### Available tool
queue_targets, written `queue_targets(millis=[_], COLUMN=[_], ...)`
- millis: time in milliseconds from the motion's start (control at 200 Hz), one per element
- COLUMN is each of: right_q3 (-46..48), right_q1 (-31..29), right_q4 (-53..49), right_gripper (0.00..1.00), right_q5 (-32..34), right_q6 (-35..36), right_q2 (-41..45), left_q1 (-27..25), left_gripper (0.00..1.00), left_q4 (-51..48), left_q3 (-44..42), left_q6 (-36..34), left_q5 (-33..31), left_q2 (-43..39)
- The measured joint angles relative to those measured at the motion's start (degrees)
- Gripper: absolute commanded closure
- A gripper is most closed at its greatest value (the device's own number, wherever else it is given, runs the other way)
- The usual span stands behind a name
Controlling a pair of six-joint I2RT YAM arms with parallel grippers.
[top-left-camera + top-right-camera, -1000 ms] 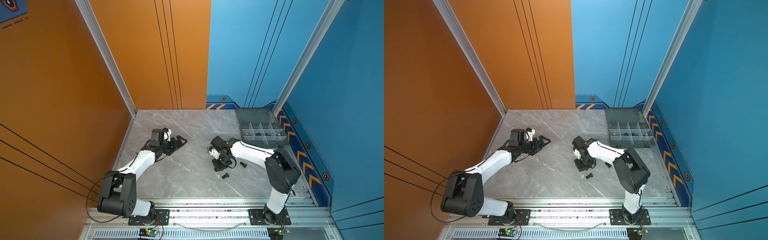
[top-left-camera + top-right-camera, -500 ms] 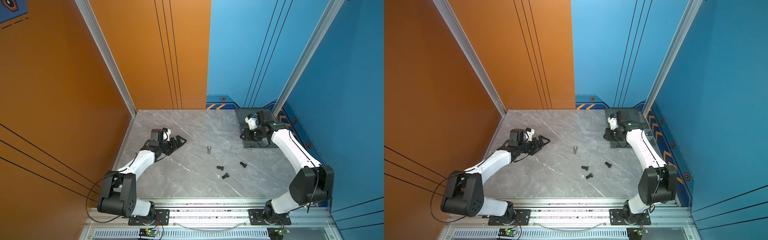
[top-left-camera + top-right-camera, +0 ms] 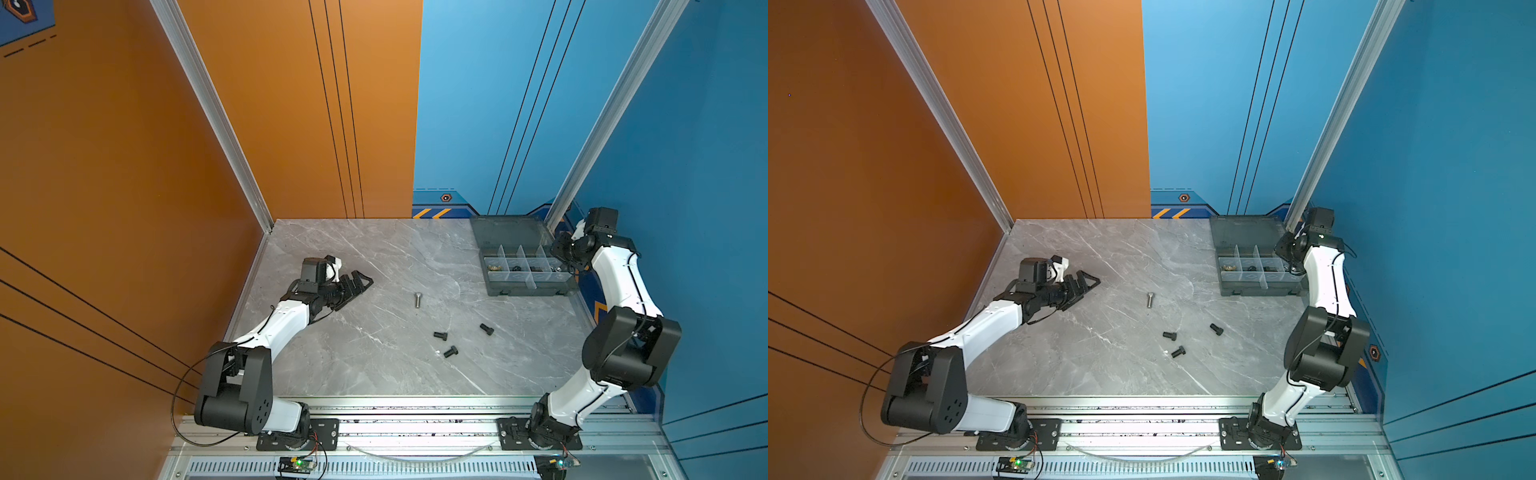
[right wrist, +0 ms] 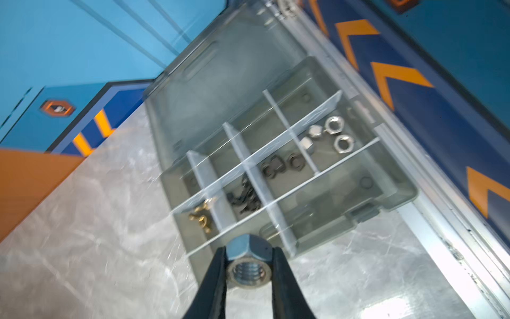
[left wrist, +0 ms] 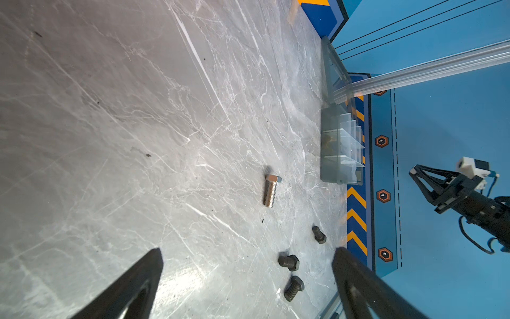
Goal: Sort the screws and nuts into containers
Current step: 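Carry the silver hex nut with the right gripper over the box, then lower the nut into the silver-nut compartment and open the right gripper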
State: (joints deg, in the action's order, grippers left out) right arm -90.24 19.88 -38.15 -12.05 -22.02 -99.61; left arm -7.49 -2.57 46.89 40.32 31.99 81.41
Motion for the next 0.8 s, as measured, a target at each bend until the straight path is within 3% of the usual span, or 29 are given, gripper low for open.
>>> queue_targets(millis=[425,801], right_q3=[-10.4,-15.8], right_q1=[0.8,1.5], right_q4=[0.8,0.6], right_gripper=[1.00,1.00], right_q5=[5.9,9.9], right_q6=[-4.9,-4.8], right_q2=[-14.3,-23.2], left_q1=[0.0,-2.1], left_gripper=[0.02,0.02], left_q4=[-2.9,-6.1], left_q3=[2.4,5.3], left_q6=[0.0,0.0], left_q5=[-0.5,-2.9], left_q2=[0.0,0.0])
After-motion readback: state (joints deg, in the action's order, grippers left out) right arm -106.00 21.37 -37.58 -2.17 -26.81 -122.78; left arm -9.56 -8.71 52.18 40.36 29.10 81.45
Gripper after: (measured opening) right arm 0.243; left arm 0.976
